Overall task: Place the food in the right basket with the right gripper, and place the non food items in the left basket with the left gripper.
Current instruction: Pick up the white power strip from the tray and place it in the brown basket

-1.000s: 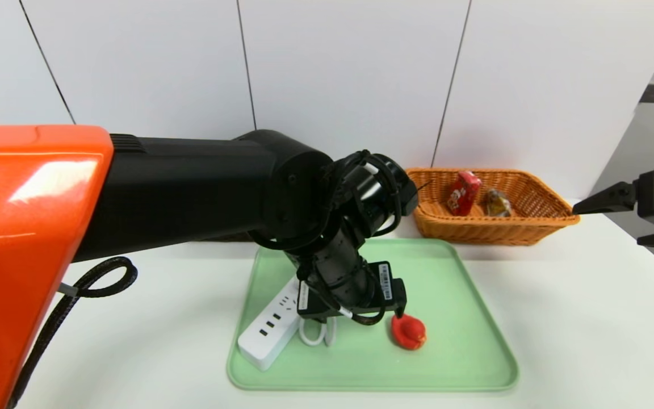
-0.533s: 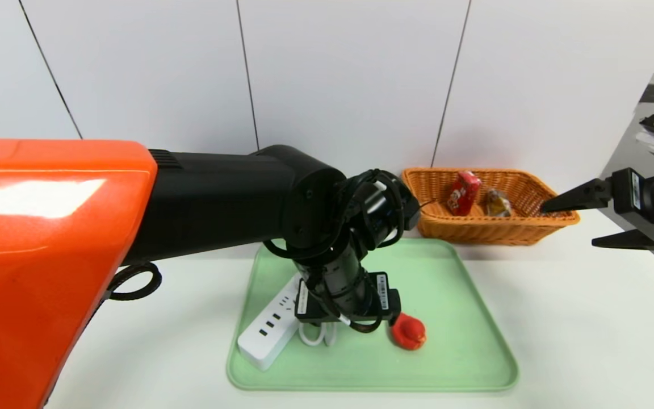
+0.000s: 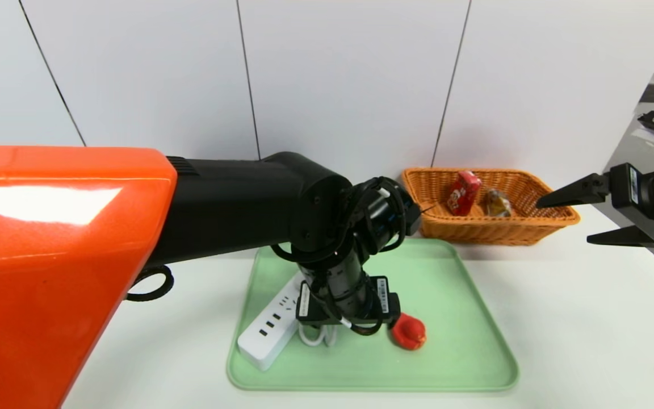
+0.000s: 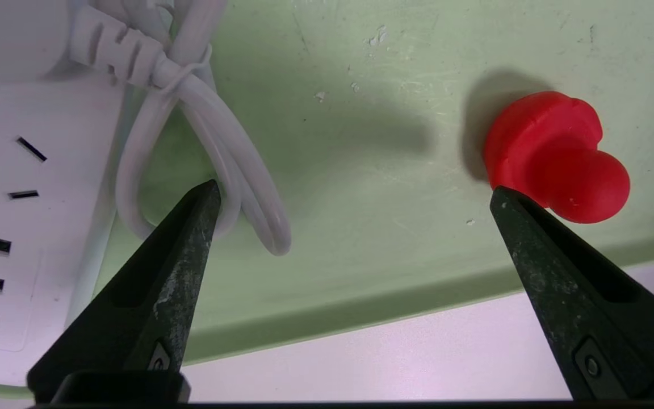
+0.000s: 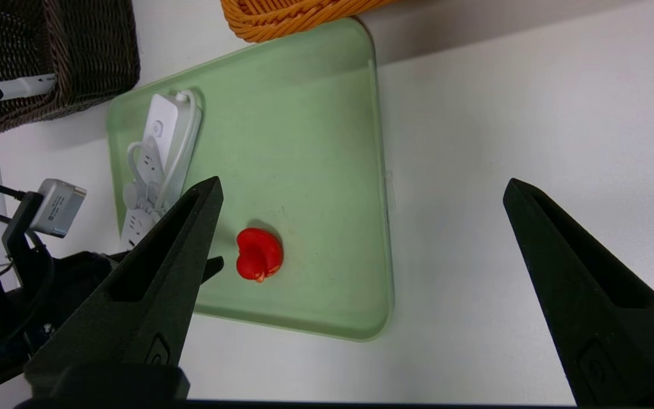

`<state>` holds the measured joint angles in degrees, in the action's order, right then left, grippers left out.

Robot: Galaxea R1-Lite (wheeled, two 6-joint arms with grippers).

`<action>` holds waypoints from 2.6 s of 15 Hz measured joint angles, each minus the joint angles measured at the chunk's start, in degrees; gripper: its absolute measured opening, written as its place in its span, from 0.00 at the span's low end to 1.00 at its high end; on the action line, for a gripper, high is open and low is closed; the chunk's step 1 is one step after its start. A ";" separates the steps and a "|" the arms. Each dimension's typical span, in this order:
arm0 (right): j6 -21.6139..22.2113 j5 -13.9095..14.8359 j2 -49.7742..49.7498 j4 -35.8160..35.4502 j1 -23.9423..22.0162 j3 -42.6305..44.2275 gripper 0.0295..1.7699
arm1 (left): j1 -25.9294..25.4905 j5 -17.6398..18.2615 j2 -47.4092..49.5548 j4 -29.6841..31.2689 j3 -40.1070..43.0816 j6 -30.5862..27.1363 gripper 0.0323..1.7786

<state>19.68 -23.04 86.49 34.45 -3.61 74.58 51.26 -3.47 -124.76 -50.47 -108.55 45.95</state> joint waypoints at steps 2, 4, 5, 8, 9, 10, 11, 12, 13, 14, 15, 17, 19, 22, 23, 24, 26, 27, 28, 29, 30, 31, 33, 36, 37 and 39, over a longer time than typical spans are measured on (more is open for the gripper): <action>0.06 -0.41 0.02 -0.06 0.06 0.00 0.97 | -0.09 0.00 -0.43 -0.05 -0.50 0.00 0.95; 0.17 -4.44 0.02 -0.09 0.17 0.02 0.97 | -0.09 0.00 -0.66 -0.07 -0.99 -0.06 0.95; 0.69 -7.19 0.05 -0.09 0.17 0.06 0.97 | -0.09 0.00 -0.82 -0.07 -1.27 -0.04 0.95; 1.27 -9.01 0.35 -0.26 0.06 0.09 0.97 | -0.11 -0.02 -1.15 -0.07 -1.77 -0.09 0.95; 1.24 -8.90 0.41 -0.74 0.06 0.09 0.97 | -0.11 0.00 -1.27 -0.07 -1.79 -0.06 0.95; 1.24 -8.74 0.48 -1.71 0.06 0.09 0.97 | -0.11 0.00 -1.45 -0.07 -1.84 -0.06 0.95; 1.21 -8.73 0.55 -2.23 0.06 0.09 0.97 | -0.11 0.01 -1.62 -0.05 -1.88 -0.04 0.95; 1.11 -8.70 0.55 -2.45 0.04 0.09 0.97 | -0.11 0.00 -1.79 -0.05 -2.04 -0.02 0.95; 1.11 -8.66 0.52 -2.47 0.02 0.06 0.97 | -0.11 0.00 -1.97 -0.05 -2.17 0.00 0.95; 1.11 -8.59 0.50 -2.47 0.02 0.06 0.97 | -0.11 0.01 -2.17 -0.05 -2.23 -0.02 0.95; 1.13 -8.59 0.44 -2.47 0.02 0.04 0.97 | -0.13 0.00 -2.39 -0.05 -2.32 0.02 0.95; 1.11 -8.57 0.41 -2.47 0.02 0.04 0.97 | -0.30 0.00 -2.85 -0.05 -2.69 0.02 0.95; 1.11 -8.59 0.41 -2.47 0.00 -0.02 0.97 | -0.30 0.00 -3.17 -0.09 -3.00 0.02 0.95; 1.07 -8.59 0.44 -2.47 -0.05 -0.05 0.97 | -0.33 -0.02 -3.50 -0.09 -3.11 -0.02 0.95; 1.07 -8.55 0.44 -2.49 -0.07 -0.05 0.97 | -0.33 0.00 -3.55 -0.09 -3.11 -0.02 0.95; 1.05 -8.57 0.44 -2.54 -0.09 -0.05 0.97 | -0.30 -0.02 -3.57 -0.09 -3.11 -0.02 0.95; 1.05 -8.55 0.44 -2.56 -0.16 -0.05 0.97 | -0.30 -0.02 -3.60 -0.09 -3.11 0.00 0.95; 1.05 -8.57 0.44 -2.56 -0.16 -0.05 0.97 | -0.30 -0.02 -3.61 -0.11 -3.08 0.02 0.95; 1.02 -8.57 0.44 -2.56 -0.18 -0.02 0.97 | -0.30 0.00 -3.61 -0.11 -3.08 -0.02 0.95; 1.05 -8.57 0.44 -2.56 -0.18 0.00 0.97 | -0.30 -0.02 -3.63 -0.11 -3.08 -0.06 0.95; 1.02 -8.57 0.44 -2.56 -0.18 0.02 0.97 | -0.33 0.00 -3.66 -0.11 -3.08 -0.06 0.95; 1.02 -8.57 0.44 -2.56 -0.18 0.04 0.97 | -0.35 0.00 -3.68 -0.18 -3.06 -0.09 0.95; 1.05 -8.57 0.44 -2.49 -0.18 0.04 0.97 | -0.38 -0.07 -3.68 -0.79 -3.00 -0.11 0.86; 1.11 -8.57 0.33 -2.47 -0.24 -0.02 0.97 | -0.38 -0.05 -3.80 -1.65 -2.84 -0.39 0.60; 1.10 -8.59 0.28 -2.47 -0.33 -0.02 0.97 | -0.41 -0.02 -3.88 -2.62 -2.82 -1.27 0.53; 1.13 -8.66 0.20 -2.47 -0.29 0.00 0.97 | -0.61 -0.07 -4.16 -3.91 -2.93 -2.45 0.42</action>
<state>20.81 -31.70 86.69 31.98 -3.90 74.58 50.65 -3.55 -128.92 -54.38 -111.47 43.50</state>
